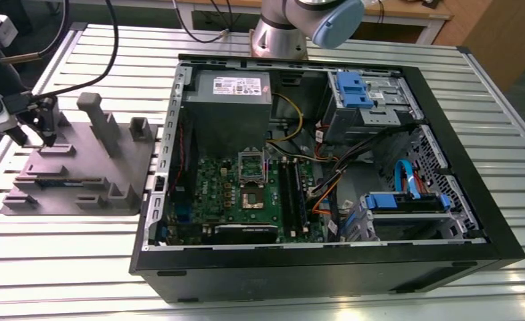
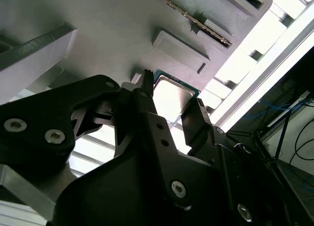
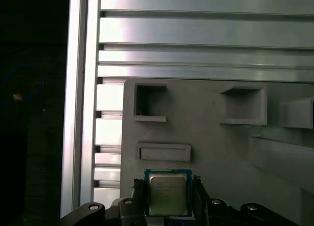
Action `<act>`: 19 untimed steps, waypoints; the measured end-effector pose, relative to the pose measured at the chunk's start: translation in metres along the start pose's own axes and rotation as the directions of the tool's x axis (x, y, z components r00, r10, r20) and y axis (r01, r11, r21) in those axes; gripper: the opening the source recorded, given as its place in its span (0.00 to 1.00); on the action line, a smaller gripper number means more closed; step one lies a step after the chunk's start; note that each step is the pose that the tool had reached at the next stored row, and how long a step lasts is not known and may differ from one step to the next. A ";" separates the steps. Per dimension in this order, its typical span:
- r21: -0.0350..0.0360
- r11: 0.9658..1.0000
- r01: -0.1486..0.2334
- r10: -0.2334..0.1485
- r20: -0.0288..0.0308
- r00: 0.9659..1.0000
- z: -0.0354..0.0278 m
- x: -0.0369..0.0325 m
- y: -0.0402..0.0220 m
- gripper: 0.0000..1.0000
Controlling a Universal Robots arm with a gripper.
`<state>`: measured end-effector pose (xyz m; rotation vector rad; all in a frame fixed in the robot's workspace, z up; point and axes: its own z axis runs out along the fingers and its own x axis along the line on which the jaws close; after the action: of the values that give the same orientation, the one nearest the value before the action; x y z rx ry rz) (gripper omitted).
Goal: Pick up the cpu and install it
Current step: 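Pick up the cpu and move it towards the insertion slot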
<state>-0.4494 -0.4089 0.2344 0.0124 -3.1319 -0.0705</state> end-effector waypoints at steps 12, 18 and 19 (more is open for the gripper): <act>0.000 1.000 0.000 0.000 0.000 1.000 -0.0022 0.0000 0.0001 0.47; 0.000 1.000 0.000 0.000 0.000 1.000 -0.0053 0.0001 0.0002 0.47; 0.000 1.000 0.000 0.000 0.000 1.000 -0.0055 0.0001 0.0003 0.47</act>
<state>-0.4494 -0.4089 0.2399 0.0124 -3.1319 -0.0706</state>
